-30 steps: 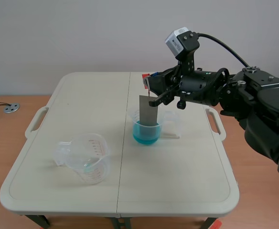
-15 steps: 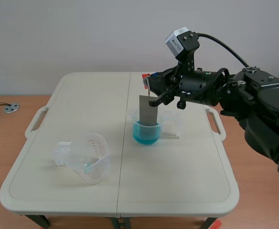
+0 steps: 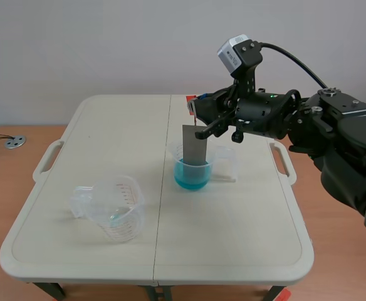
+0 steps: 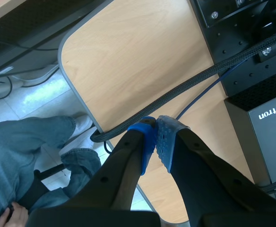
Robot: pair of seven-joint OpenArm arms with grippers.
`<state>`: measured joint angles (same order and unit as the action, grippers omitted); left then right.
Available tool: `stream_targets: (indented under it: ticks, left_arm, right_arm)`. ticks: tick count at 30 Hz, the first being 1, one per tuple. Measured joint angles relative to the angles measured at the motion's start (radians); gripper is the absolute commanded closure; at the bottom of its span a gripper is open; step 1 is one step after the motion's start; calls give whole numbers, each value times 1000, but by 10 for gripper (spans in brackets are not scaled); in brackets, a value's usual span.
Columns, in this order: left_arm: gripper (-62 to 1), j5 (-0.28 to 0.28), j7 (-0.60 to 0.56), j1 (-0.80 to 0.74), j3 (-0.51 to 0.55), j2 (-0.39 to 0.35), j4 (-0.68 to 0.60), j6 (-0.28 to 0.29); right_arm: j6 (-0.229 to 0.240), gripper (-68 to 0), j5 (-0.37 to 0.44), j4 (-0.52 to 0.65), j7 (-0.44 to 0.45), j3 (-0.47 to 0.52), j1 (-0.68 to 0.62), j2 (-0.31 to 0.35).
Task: Hold the metal plate by the orange handle, dip it into the blue solution, take it out and point at it, then put the plate back in the beaker on the left.
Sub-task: 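Hold the plate still in the solution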
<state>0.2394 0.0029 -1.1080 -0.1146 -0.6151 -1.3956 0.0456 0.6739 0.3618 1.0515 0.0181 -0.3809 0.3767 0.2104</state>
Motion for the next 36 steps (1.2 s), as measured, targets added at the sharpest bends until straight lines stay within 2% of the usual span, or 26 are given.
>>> stream_targets:
  ticks: [13,21,25,36]
  left_arm:
    - [-30,0,0,0,0,0,0,0]
    - [-30,0,2,0,0,0,0,0]
    - [-30,0,3,0,0,0,0,0]
    - [-30,0,5,0,1,-23,-16,0]
  right_arm:
    - [3,-13,-6,15,4,0,0,0]
    - [5,-13,-7,75,4,17,0,0]
    - [31,-13,-7,113,3,17,0,1]
    - [30,-13,-6,209,-27,68,0,9]
